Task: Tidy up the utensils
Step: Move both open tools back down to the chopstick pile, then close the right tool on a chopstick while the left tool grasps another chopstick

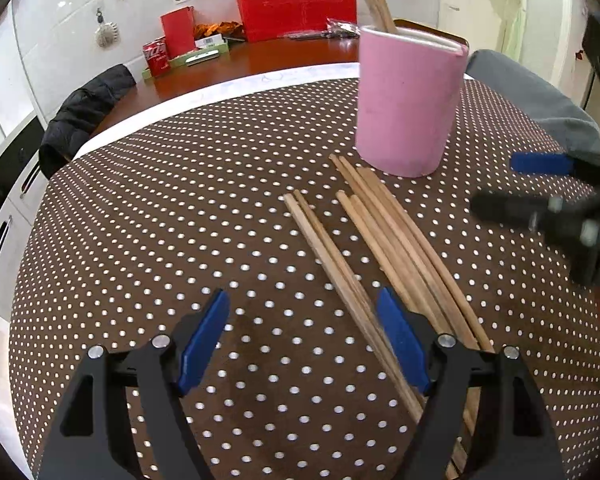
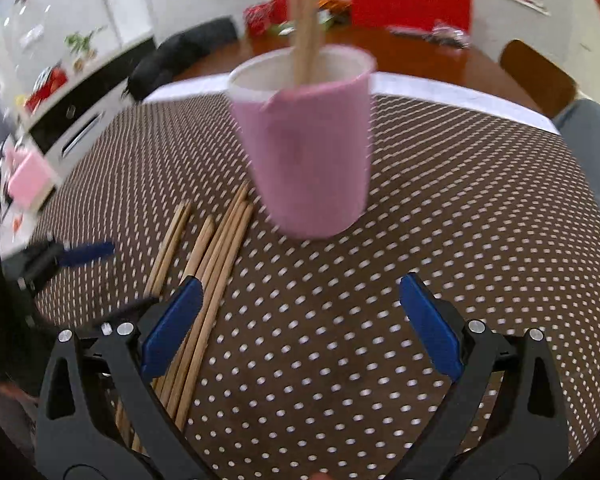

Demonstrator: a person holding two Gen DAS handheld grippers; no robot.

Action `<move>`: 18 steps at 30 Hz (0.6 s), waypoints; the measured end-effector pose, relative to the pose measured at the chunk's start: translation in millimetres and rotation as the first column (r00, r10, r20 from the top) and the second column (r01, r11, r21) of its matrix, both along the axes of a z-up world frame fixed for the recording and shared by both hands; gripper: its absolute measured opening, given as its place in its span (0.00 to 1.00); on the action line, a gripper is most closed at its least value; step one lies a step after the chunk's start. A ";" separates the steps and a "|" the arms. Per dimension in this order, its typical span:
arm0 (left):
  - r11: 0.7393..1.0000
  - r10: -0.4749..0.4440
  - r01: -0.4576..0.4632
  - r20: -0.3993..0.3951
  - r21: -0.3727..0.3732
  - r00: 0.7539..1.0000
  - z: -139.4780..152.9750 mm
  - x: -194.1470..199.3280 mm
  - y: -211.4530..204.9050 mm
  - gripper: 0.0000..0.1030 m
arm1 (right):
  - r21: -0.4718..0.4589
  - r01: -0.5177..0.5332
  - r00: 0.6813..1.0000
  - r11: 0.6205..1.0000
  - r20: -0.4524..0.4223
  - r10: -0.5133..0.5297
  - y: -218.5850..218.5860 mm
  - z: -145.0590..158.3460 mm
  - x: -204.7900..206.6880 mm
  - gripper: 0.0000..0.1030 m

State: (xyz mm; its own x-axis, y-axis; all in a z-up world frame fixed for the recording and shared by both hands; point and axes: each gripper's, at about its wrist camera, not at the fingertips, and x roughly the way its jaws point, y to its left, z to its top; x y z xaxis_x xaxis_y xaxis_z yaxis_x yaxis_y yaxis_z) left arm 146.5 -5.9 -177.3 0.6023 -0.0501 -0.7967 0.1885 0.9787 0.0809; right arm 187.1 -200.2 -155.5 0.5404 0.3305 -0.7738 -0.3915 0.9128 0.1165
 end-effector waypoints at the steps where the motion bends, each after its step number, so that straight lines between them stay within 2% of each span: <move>1: 1.000 0.007 -0.007 0.003 -0.001 1.000 1.9 0.7 4.4 0.74 | -0.013 -0.018 1.000 1.000 -0.006 0.018 4.3 -2.4 -1.4 0.94; 6: 0.999 0.035 -0.036 -0.010 -0.014 0.999 2.0 7.0 21.3 0.74 | -0.075 -0.074 0.997 0.994 -0.025 0.072 19.3 -13.2 -5.2 0.94; 12: 1.000 0.030 -0.030 -0.008 -0.005 1.000 -0.4 9.3 18.4 0.74 | -0.129 -0.101 0.994 0.987 -0.048 0.096 31.6 -27.4 -5.2 0.94; 18: 1.000 0.021 -0.021 -0.004 -0.003 1.000 -4.0 3.9 9.0 0.74 | -0.142 -0.108 0.994 0.984 -0.037 0.104 36.4 -28.0 -3.6 0.94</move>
State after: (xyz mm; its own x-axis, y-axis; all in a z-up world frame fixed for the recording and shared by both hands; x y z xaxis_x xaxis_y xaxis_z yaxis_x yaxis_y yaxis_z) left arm 150.4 3.2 -181.3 0.6003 -0.0403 -0.7988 0.1685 0.9827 0.0770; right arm 183.5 -163.8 -183.5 0.4843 0.2687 -0.8326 -0.4850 0.8745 0.0000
